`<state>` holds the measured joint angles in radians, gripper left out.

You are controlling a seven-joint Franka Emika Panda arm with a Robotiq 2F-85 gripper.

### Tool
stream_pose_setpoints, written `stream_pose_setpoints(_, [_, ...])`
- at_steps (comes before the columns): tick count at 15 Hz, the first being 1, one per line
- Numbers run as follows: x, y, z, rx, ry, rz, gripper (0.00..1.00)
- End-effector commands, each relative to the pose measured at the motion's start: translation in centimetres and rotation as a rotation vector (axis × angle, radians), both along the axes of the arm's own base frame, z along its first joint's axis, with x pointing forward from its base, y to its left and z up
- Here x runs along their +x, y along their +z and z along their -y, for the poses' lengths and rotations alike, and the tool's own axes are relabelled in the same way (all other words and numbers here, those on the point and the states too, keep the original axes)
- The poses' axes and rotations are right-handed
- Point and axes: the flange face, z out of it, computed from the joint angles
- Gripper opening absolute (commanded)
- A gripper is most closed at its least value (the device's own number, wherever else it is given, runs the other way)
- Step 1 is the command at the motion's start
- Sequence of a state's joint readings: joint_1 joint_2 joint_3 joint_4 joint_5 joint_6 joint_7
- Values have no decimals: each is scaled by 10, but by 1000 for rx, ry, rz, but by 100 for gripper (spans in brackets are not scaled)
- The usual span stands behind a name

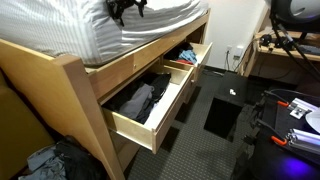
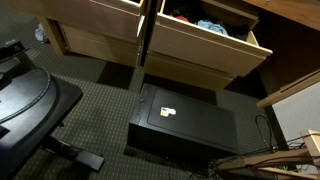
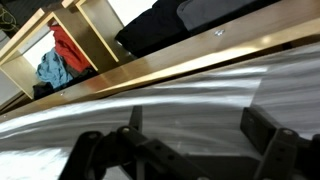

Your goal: Open the top right drawer and close the top left drawer.

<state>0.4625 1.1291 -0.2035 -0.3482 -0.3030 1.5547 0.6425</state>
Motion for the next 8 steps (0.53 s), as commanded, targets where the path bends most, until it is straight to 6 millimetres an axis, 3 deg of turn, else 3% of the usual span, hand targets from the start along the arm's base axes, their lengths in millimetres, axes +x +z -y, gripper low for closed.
stream_pose_setpoints(1, [-1,5,0,-5,1,8,100])
stream_pose_setpoints(8, [1,1,-6,-86,60,28,100])
